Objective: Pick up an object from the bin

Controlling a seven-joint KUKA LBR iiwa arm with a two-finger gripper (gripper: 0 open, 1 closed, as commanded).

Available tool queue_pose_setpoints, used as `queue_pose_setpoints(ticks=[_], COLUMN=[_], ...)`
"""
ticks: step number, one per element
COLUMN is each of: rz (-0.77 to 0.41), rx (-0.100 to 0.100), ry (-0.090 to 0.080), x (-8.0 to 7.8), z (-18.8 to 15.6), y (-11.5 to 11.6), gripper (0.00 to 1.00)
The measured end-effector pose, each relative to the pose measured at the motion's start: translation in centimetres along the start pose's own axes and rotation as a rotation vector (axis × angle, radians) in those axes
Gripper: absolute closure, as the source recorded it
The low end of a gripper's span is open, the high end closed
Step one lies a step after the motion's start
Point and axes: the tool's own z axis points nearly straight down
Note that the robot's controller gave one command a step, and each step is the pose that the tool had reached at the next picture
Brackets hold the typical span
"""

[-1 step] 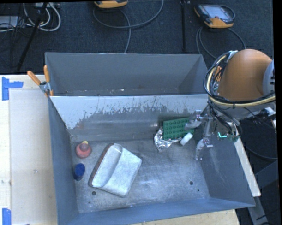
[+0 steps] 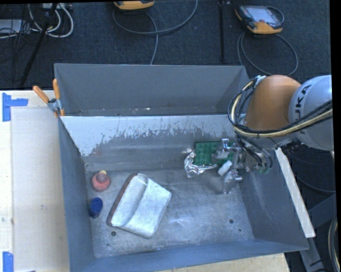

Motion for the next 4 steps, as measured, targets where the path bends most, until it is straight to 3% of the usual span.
queue_pose_setpoints(ticks=[2,3,4], rz=[-0.065,0.135,0.123], rx=[0.001,-0.027,-0.021], ry=[-0.006,0.007,0.006], x=[-0.21,-0.3,-0.35], z=[0.27,0.47,0.45], y=[-0.42,-0.45,-0.32], gripper=[0.0,0.0,0.0])
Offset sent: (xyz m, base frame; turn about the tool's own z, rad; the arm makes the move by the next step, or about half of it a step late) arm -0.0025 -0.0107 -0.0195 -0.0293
